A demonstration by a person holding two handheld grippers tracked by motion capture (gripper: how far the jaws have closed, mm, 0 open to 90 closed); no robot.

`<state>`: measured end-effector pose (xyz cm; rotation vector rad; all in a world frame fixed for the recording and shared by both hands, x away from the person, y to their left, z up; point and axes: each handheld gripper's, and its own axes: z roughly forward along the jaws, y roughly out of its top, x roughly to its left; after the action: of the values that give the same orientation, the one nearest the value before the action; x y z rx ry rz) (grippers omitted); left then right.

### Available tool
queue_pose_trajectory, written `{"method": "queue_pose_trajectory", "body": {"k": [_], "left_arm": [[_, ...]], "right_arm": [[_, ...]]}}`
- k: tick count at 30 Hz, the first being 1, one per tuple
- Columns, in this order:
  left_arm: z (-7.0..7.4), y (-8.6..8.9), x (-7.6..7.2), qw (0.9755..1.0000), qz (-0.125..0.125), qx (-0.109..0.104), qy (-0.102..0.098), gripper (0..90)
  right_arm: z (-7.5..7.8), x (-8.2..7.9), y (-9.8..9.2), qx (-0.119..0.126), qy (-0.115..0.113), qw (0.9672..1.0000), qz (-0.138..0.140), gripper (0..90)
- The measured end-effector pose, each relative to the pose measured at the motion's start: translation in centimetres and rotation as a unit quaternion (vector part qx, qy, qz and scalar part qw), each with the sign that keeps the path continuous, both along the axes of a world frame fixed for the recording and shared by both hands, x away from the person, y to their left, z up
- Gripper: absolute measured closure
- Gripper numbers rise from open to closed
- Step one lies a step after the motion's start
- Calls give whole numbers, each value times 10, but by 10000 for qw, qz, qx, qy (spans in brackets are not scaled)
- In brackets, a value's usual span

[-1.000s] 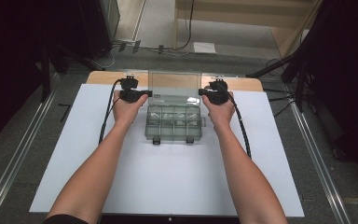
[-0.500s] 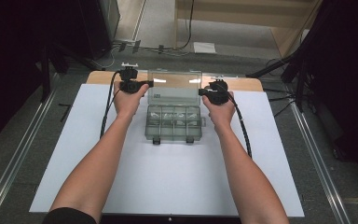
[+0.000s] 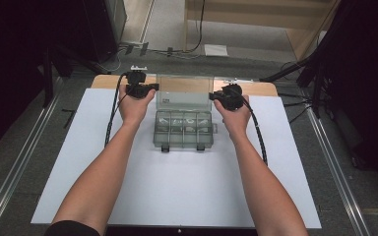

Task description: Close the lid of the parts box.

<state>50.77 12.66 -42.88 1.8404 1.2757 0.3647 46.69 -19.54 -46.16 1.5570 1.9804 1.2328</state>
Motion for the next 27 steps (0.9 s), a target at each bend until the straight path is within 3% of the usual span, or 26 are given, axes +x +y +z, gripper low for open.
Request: {"method": "queue_pose_trajectory", "body": {"k": [7,12,15,24,27], "left_arm": [[0,1,-1,9999,-65,-107,-80,856],[-1,0,-4,9997,-121,-163,-131,854],[-2,2,-3,9996,-157,-219,-103,851],[-3,1,-5,9991,-263,-306,-165,844],[-3,3,-5,9981,-332,-514,-103,784]], "right_arm": [[4,1,-16,266,64,9994,-207,900],[-7,13,-14,315,308,9984,-352,900],[-15,19,-15,468,479,9971,-362,900],[-15,23,-17,901,391,9949,-232,900],[-13,21,-18,874,314,9956,-142,900]]}}
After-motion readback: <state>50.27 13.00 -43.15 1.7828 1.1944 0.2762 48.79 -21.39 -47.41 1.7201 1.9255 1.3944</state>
